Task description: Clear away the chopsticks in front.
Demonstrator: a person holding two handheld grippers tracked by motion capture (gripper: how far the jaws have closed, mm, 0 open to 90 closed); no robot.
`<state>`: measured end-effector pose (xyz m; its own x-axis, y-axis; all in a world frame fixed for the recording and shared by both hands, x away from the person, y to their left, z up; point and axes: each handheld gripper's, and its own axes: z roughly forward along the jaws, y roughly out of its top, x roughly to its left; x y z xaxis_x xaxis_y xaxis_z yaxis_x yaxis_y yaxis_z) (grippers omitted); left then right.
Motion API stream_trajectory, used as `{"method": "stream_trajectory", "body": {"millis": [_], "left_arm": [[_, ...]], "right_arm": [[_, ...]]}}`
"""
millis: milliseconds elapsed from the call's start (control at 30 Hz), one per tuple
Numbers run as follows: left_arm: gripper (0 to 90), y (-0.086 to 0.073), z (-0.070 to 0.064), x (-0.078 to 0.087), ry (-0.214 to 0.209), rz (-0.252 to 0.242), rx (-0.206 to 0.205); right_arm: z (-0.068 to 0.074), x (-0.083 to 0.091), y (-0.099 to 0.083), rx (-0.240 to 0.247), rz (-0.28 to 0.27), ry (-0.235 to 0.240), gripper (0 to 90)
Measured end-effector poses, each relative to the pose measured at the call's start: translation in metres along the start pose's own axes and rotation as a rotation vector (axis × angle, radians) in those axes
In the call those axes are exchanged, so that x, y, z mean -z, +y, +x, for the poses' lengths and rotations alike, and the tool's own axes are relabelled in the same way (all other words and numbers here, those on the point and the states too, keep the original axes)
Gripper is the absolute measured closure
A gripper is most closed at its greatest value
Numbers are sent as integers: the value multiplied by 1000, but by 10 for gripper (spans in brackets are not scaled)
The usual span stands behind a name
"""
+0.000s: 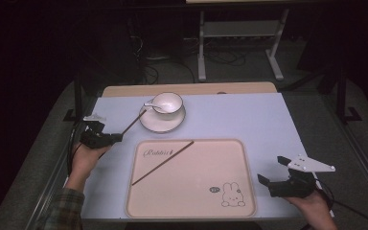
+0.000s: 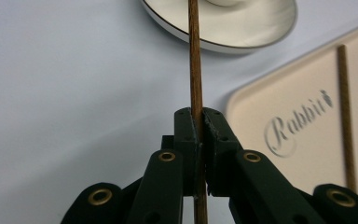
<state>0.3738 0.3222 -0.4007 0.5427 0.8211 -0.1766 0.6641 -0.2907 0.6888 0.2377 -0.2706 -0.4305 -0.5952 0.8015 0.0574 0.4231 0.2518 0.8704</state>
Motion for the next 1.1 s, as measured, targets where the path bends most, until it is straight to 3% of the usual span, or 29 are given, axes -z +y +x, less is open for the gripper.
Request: {"method": "stream_trajectory", "body": {"millis": [300,700,800,867,1100], "left_arm": [[843,-12,-27,4,-57,7,-40],[843,-16,-83,-15,-176,48,-132],[843,-16,-91,-18,-185,53,-146],[843,-15,-105,-24,-199,62,-162],[843,-16,-130,-45,-170,106,-205]], "right_arm": [[1,0,0,2,0,-1,11],[2,0,1,4,1,-2,11],[1,0,1,4,2,-2,11],[2,0,1,5,2,-1,11],[2,0,1,8,3,1,11]]}}
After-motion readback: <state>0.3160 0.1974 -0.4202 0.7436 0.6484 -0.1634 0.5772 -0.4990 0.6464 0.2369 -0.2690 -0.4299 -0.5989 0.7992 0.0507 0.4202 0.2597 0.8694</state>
